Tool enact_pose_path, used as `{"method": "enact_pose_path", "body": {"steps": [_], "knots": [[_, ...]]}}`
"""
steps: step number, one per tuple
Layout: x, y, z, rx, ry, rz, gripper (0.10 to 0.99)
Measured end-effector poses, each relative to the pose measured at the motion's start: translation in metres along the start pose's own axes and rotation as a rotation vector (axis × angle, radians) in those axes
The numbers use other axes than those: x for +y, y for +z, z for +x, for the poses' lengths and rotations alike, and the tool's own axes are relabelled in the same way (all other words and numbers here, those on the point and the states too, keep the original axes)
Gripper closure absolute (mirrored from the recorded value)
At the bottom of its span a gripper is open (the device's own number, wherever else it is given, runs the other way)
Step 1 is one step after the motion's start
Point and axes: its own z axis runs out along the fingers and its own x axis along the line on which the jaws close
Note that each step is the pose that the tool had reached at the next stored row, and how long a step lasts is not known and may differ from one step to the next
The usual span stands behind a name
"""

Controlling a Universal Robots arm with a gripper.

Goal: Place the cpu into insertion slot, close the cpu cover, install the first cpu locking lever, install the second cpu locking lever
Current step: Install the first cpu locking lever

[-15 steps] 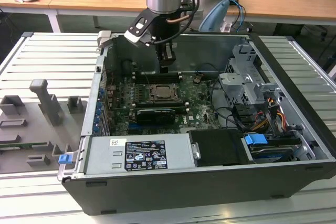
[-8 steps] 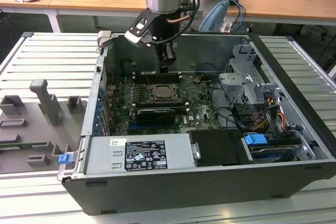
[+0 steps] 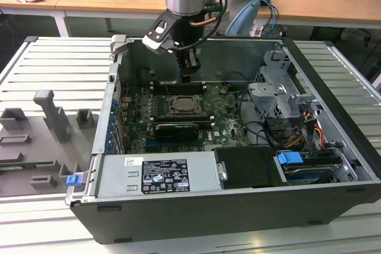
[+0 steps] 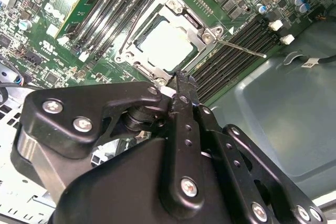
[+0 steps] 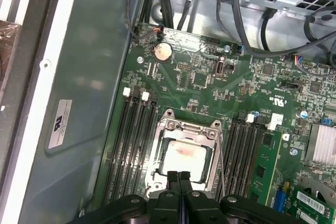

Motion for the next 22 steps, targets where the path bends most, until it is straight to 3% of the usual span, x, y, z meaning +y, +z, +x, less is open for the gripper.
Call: {"method": "enact_pose_path", "body": {"steps": [22], "knots": [[0.0,0.0,0.0,0.0022,-0.039,0.0,0.98]]}}
